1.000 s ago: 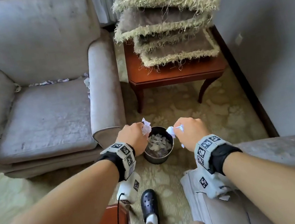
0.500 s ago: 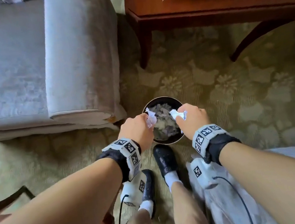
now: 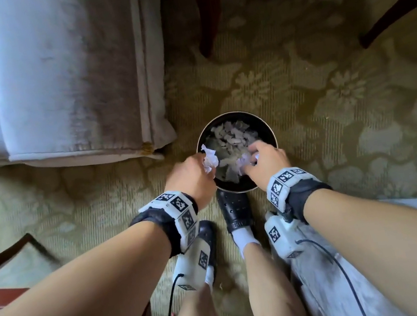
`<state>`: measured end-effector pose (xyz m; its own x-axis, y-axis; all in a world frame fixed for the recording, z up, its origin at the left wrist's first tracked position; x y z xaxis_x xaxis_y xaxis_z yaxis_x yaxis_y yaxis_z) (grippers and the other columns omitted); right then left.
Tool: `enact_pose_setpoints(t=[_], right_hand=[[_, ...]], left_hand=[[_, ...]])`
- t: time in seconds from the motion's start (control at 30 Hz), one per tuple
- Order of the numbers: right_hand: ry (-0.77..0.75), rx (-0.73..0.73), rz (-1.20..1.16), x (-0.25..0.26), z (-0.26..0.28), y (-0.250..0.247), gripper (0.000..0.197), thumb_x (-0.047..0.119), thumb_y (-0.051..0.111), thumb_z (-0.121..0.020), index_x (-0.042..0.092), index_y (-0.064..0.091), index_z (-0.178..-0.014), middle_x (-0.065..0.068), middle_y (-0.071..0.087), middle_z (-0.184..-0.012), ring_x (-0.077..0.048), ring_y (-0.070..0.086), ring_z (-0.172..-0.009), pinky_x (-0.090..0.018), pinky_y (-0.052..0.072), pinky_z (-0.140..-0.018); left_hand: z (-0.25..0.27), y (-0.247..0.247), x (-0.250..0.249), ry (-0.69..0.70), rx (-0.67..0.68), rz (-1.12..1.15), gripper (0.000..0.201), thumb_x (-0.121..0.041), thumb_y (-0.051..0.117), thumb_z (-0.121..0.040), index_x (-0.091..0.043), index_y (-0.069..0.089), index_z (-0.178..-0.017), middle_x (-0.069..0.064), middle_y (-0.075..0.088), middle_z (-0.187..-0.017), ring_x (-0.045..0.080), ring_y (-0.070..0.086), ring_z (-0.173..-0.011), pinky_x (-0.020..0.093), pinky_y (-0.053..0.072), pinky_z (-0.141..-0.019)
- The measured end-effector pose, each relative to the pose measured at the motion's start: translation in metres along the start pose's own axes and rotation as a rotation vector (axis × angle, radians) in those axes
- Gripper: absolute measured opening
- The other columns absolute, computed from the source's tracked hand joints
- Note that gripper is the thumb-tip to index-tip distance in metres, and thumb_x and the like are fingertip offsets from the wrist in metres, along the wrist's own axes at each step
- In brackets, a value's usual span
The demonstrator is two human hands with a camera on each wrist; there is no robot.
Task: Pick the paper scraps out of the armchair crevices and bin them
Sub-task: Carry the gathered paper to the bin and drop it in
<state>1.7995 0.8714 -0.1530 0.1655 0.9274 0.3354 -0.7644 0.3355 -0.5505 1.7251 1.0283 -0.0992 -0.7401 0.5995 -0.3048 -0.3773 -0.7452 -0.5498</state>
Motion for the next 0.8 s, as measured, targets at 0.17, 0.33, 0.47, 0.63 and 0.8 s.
enact_pose_setpoints(t=[0.17, 0.33, 0.47, 0.63, 0.8], right_hand=[[-0.015, -0.01, -0.006, 0.003, -0.011, -0.005, 0.039, 0.03, 0.069, -0.08, 0.023, 0.058, -0.116, -0.002, 0.066, -0.106, -0.025, 0.053, -0.111, -0.029, 0.044, -0.086], [-0.052, 0.002, 0.024, 0.012, -0.016, -0.01, 0.058, 0.036, 0.075, -0.074, 0.022, 0.054, -0.126, -0.004, 0.059, -0.124, -0.028, 0.043, -0.123, -0.031, 0.039, -0.094], [-0.054, -0.016, -0.026, 0.01, -0.021, -0.009, 0.056, 0.034, 0.076, -0.073, 0.024, 0.058, -0.124, -0.001, 0.061, -0.123, -0.026, 0.046, -0.123, -0.03, 0.041, -0.095], [-0.055, -0.044, -0.132, 0.008, -0.021, -0.01, 0.044, 0.035, 0.076, -0.068, 0.031, 0.063, -0.11, 0.006, 0.067, -0.105, -0.02, 0.059, -0.108, -0.035, 0.049, -0.094], [-0.112, -0.067, -0.188, 0.005, -0.016, -0.022, 0.037, 0.03, 0.077, -0.073, 0.025, 0.066, -0.108, 0.012, 0.067, -0.089, -0.011, 0.064, -0.089, -0.028, 0.051, -0.089]], left_hand=[[-0.004, -0.003, -0.003, -0.018, 0.01, 0.046, 0.007, -0.022, 0.05, -0.093, -0.025, 0.055, -0.094, 0.004, 0.066, -0.089, 0.027, 0.063, -0.081, 0.029, 0.041, -0.064], [-0.009, 0.001, -0.003, -0.015, 0.026, 0.061, 0.008, -0.019, 0.049, -0.093, -0.024, 0.054, -0.087, 0.004, 0.066, -0.089, 0.025, 0.063, -0.081, 0.029, 0.043, -0.065], [-0.012, 0.005, -0.005, -0.001, 0.037, 0.079, 0.009, -0.019, 0.051, -0.094, -0.024, 0.057, -0.095, 0.002, 0.068, -0.097, 0.025, 0.066, -0.085, 0.031, 0.05, -0.07], [-0.016, 0.005, -0.013, 0.031, 0.027, 0.031, 0.015, -0.021, 0.05, -0.095, -0.022, 0.059, -0.106, 0.004, 0.067, -0.097, 0.025, 0.062, -0.084, 0.03, 0.046, -0.068], [-0.024, 0.006, -0.03, 0.045, -0.003, -0.041, 0.003, -0.026, 0.05, -0.095, -0.027, 0.053, -0.096, 0.003, 0.062, -0.087, 0.025, 0.058, -0.082, 0.03, 0.042, -0.068]])
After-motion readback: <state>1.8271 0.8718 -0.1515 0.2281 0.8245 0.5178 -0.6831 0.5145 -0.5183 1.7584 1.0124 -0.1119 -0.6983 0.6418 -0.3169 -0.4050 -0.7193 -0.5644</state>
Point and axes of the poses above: each hand's wrist, its own z-axis away from the middle knuckle, its own y-axis out of the palm, x = y × z, the point moved 3 cm from there along -z, towards the middle knuckle
